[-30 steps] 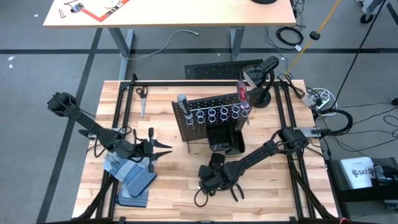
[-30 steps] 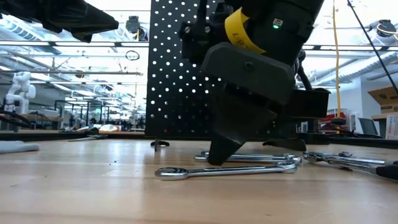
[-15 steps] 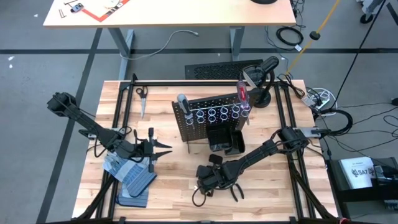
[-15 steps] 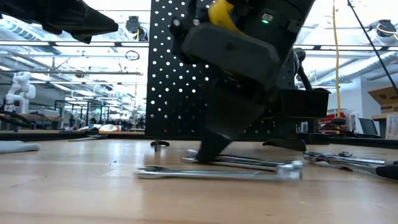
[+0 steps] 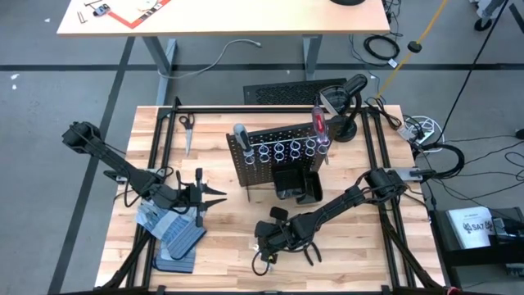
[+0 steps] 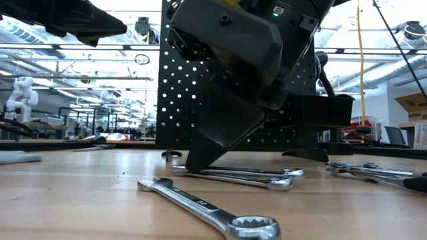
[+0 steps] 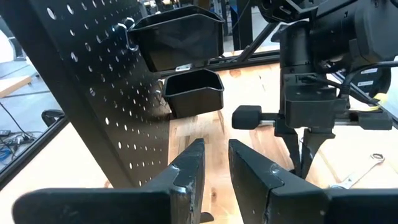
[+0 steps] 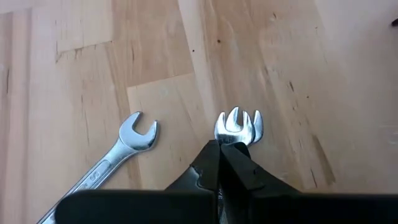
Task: Hang tools onto peg board
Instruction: Hang the silver wrench on the black peg board
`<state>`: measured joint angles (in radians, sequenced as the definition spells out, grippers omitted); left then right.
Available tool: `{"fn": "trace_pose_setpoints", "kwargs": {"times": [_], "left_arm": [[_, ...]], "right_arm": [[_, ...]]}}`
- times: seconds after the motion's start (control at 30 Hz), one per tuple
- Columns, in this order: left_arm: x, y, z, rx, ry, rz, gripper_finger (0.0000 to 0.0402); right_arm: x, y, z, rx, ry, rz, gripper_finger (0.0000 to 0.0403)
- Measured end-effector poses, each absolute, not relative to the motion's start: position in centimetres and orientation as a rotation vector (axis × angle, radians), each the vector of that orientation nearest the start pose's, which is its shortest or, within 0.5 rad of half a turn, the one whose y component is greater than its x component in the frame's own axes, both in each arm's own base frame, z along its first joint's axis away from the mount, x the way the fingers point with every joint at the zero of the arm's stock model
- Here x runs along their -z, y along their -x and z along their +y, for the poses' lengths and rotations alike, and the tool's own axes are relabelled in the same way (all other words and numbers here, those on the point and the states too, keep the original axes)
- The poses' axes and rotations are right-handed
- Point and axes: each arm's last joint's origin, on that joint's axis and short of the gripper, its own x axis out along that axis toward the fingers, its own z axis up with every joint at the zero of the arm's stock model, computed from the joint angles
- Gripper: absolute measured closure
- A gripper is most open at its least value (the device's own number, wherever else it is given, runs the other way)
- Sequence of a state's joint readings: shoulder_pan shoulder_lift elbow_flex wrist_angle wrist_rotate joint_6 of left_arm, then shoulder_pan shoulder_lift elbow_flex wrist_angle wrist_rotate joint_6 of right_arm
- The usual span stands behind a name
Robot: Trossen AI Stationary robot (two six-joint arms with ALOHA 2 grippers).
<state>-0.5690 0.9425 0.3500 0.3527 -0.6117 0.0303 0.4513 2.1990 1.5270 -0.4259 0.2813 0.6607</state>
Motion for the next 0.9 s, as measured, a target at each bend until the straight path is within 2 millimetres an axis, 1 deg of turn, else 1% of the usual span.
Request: {"fn": "trace_pose_setpoints", "kwargs": {"times": [0.13,0.27,0.37,0.43,0.5,0.57,0.63,0.77,0.83,0.9], "left_arm": [[-20.8,-16.9,-8.9,-0.038,-0.163,0.2,0.032],[-20.8,-16.9,-8.9,-0.039,-0.163,0.201,0.032],[-20.8,-16.9,-8.9,-0.039,-0.164,0.201,0.032],[-20.8,-16.9,-8.9,-0.039,-0.164,0.202,0.032],[-20.8,-16.9,-8.9,-0.039,-0.164,0.202,0.032],[-20.8,-16.9,-8.9,-0.039,-0.164,0.202,0.032],[-20.8,-16.9,-8.9,-0.039,-0.165,0.202,0.032],[-20.8,-16.9,-8.9,-0.039,-0.165,0.203,0.032],[-20.8,-16.9,-8.9,-0.039,-0.165,0.203,0.032],[-20.8,-16.9,-8.9,-0.038,-0.165,0.203,0.032]], "right_arm": [[-12.8,-40.6,19.0,0.181,-0.195,1.01,0.0402],[-13.4,-40.7,20.0,0.148,-0.128,0.996,0.0402],[-14.6,-41.0,21.0,0.113,-0.075,0.97,0.0402],[-15.7,-41.1,21.6,0.112,-0.048,0.942,0.0393],[-16.3,-41.0,21.9,0.134,-0.009,0.935,0.0374],[-16.7,-40.9,22.1,0.152,0.01,0.939,0.0347],[-16.8,-40.8,22.0,0.165,-0.015,0.949,0.0313],[-16.3,-40.4,22.2,0.136,-0.083,1.033,0.0241],[-16.0,-40.1,22.3,0.135,-0.076,1.061,0.021],[-15.5,-40.2,22.3,0.153,-0.059,1.06,0.0188]]}}
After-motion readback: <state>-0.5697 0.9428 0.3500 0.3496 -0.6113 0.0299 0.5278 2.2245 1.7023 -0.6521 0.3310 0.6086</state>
